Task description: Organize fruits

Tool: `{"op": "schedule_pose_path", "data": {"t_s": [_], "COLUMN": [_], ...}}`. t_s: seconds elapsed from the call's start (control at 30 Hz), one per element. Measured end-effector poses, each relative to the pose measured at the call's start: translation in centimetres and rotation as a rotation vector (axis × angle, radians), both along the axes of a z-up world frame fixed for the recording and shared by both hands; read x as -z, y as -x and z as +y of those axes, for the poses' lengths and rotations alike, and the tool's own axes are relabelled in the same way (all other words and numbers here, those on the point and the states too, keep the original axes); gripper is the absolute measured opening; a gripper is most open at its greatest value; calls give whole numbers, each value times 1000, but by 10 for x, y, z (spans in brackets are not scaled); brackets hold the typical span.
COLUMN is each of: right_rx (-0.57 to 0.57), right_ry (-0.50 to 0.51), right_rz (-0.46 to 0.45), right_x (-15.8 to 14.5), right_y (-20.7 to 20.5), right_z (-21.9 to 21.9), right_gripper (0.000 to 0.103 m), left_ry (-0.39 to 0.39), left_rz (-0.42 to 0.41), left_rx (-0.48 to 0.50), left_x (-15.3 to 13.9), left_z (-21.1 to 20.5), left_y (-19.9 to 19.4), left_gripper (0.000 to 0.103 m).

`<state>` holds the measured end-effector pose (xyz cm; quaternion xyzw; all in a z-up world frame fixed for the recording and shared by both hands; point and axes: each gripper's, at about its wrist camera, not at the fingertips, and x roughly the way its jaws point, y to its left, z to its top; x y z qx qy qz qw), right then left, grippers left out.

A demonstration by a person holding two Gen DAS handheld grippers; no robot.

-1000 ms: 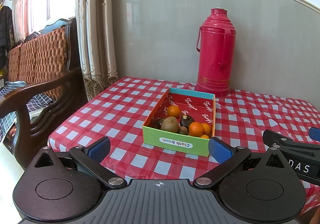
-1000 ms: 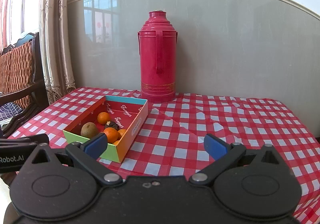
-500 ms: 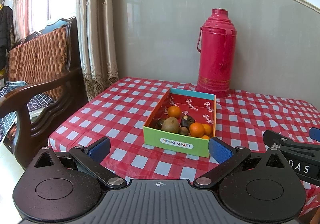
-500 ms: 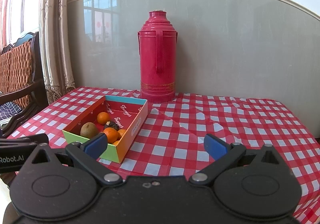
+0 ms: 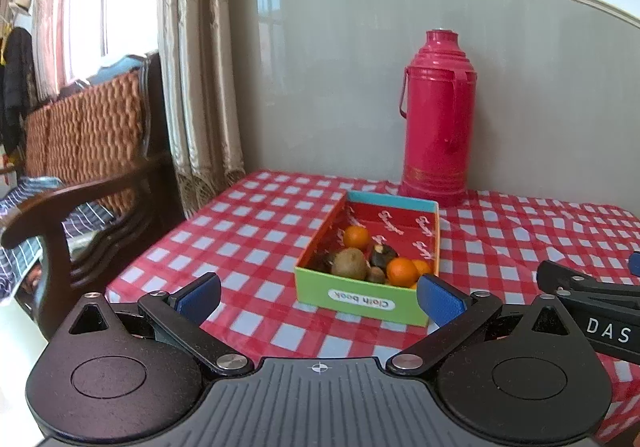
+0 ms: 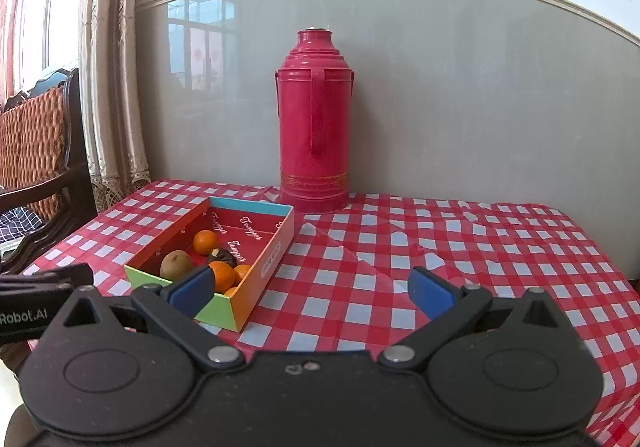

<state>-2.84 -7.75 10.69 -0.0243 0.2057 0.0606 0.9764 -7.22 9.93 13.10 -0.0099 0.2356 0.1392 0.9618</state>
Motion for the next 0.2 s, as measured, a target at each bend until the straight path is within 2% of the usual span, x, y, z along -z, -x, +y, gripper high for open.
{"op": "schedule_pose_path", "data": {"t_s": [0.2], "right_rx": [3], "right_ry": [-5], "right_rz": [-2], "right_x": [-1], "right_y": [1], "right_z": [0], "right_gripper": [97], "left_ry": [-4], "left_rz": [3], "left_rx": [2], "left_x": [2], "left_z": [0], "left_y": [-6], "left_gripper": [103]}}
